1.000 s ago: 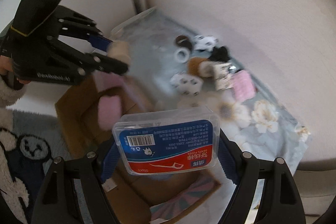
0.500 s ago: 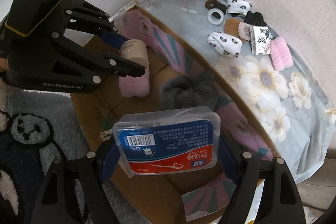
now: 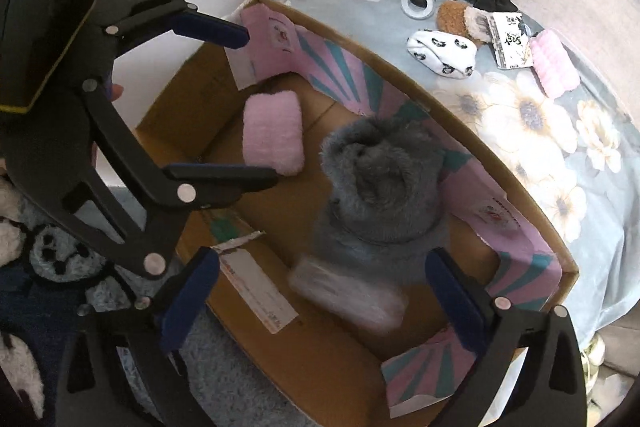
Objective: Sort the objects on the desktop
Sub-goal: 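Carry the jar and floss box into the box and release both, then move both open tools back over the bed items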
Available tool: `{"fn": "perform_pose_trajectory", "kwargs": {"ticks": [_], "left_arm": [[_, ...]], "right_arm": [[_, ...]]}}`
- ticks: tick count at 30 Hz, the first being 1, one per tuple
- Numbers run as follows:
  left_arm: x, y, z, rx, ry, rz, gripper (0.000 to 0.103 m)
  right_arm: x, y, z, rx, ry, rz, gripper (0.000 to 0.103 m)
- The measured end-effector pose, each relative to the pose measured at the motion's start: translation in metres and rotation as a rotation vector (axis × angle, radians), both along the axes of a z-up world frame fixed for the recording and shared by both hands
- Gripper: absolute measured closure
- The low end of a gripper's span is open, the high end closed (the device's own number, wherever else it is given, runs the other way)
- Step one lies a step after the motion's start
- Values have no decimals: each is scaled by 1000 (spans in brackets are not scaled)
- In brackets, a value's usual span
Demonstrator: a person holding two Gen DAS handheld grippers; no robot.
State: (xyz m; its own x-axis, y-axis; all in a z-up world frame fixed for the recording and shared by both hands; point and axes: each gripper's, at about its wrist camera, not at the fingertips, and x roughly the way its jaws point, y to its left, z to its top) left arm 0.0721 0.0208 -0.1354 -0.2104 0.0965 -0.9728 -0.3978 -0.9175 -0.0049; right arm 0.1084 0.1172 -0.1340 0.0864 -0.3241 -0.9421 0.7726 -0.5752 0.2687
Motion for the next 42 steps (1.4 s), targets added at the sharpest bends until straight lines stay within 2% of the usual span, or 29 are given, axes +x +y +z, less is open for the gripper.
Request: {"fn": "perform_pose_trajectory", "kwargs": {"ticks": [10,16,23,30,36,42], "left_arm": [[2,-1,5,8,18,-11,0],[1,-5,7,6,22,-9,0],[-9,-25,17,14,64,30,0],[-31,-55,40,3,144,76,0],[-59,-90,55,64,167,152,0],[-90,-102,54,135,144,184,0]], "right_arm": [[-3,8,8,-4,3,-43,0],[-10,13,13,26,-12,-68,0],[-16,18,37,42,64,-77,0],[-43,30,61,56,119,-181,0],[-65,39,64,59,133,-298,0],[-82,44,64,58,145,-386,0]]}}
